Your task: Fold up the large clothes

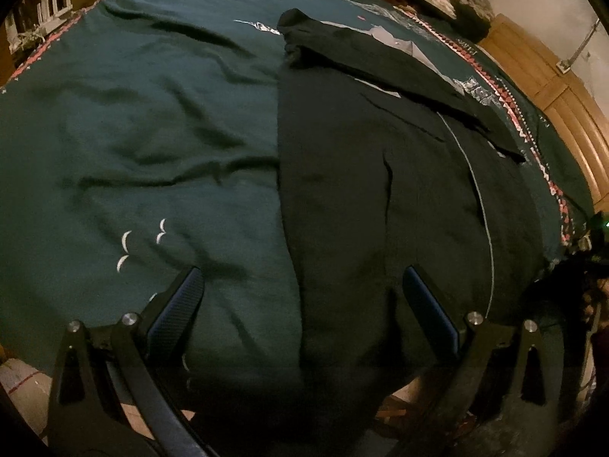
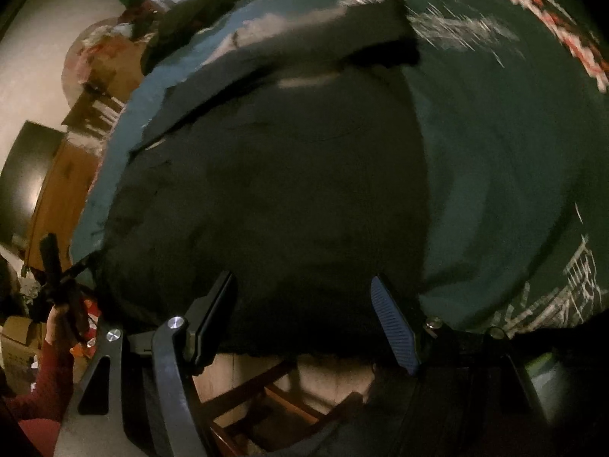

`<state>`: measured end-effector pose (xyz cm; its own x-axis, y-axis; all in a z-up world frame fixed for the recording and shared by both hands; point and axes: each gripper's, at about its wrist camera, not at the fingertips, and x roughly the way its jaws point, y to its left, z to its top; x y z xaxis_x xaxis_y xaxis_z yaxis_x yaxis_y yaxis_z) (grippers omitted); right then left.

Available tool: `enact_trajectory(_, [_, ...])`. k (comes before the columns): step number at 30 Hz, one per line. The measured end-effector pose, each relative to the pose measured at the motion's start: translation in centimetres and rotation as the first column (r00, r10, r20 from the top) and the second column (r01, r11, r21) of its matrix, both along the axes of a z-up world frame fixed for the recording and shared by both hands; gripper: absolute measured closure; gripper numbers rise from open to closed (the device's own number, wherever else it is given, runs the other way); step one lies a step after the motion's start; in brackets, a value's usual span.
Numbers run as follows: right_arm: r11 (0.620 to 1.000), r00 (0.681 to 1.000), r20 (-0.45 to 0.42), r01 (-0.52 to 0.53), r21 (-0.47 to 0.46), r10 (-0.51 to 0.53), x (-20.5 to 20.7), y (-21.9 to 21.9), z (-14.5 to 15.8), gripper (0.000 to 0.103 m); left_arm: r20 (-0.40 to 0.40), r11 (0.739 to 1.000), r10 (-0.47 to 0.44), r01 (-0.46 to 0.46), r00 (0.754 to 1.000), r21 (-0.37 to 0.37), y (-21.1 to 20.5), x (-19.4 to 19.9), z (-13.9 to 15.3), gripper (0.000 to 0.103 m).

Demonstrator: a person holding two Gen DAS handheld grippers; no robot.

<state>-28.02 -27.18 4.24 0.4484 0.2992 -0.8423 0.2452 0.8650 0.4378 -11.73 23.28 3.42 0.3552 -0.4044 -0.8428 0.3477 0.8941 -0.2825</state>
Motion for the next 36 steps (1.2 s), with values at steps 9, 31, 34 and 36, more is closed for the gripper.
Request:
enact_trajectory(9, [0.985,0.996,-0.060,0.081,0.151,-0.072,-2.0,-4.8,-3.9,0.035,-0.039,1.000,-0.003,0.003,0.999,-0.018,0.0,0.2,-0.1,0.001])
enact_trajectory(31, [0.976,0.999,-0.045,-0.008,0.216,0.018,-0.7,-2.3,-6.3,0.035,-0.066,0.996,-0.091,0.092,0.994,0.005,-0.2,-0.1,-0.3,0.004])
enact_trajectory(34, [0.975,0.999,-0.033,-0.035,0.219,0.044,-0.9,-2.1,-5.9,0.041,-0.065,0.996,-0.093,0.092,0.994,-0.007,0.1,-0.1,-0.2,0.008])
enact_trajectory(36, [0.976,0.998,-0.028,-0.047,0.213,0.054,-0.9,-2.1,-5.7,0.042,-0.070,0.995,-0.096,0.095,0.993,-0.016,0.4,0.0,-0.2,0.010])
